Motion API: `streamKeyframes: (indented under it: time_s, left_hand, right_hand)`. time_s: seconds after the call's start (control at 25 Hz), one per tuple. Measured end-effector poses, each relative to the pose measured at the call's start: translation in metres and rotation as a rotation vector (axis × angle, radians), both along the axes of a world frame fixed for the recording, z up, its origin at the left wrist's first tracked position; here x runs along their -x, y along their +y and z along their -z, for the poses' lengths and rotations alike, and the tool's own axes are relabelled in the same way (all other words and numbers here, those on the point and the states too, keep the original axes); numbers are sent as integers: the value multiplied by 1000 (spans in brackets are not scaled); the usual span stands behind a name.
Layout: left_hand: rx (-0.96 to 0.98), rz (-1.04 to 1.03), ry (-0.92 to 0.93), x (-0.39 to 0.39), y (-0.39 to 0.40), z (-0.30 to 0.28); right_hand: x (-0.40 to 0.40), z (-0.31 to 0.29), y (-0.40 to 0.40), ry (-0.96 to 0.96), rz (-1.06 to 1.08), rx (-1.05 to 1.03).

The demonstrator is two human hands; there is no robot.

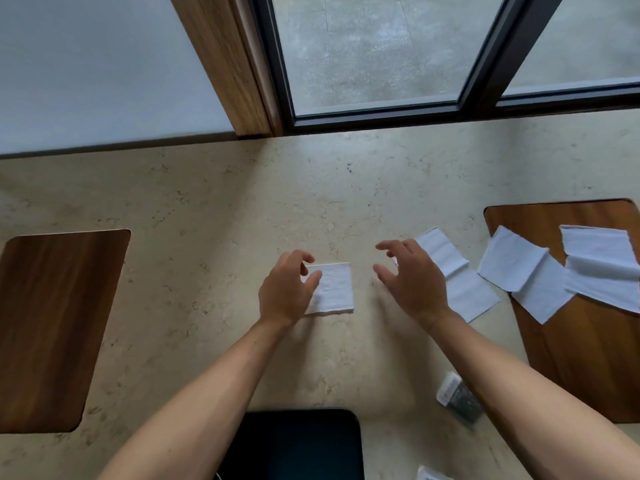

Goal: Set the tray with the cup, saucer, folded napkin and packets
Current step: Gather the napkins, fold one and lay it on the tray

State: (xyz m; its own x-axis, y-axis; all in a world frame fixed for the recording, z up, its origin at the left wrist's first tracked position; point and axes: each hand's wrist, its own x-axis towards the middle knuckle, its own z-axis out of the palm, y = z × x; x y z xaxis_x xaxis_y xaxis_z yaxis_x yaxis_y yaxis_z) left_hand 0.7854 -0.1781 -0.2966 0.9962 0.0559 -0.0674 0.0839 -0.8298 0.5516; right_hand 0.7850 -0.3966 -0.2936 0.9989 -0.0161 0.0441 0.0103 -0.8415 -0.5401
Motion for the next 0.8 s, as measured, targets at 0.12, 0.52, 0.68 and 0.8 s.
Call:
streamKeyframes:
  time_s: [0.12, 0.52, 0.68, 0.8]
  left_hand:
    - [76, 75, 20, 5, -39, -7]
    - [-67, 319, 3, 13, -155, 11]
    - [-223, 358, -75, 11, -174, 18]
    - [-270, 379, -86, 8, -177, 20]
  right_hand:
    - [5, -5, -45, 46, 9, 35]
    - [17, 7, -131, 84, -95, 317]
    - [15, 17, -135, 35, -58, 300]
    - [12, 21, -131, 49, -22, 260]
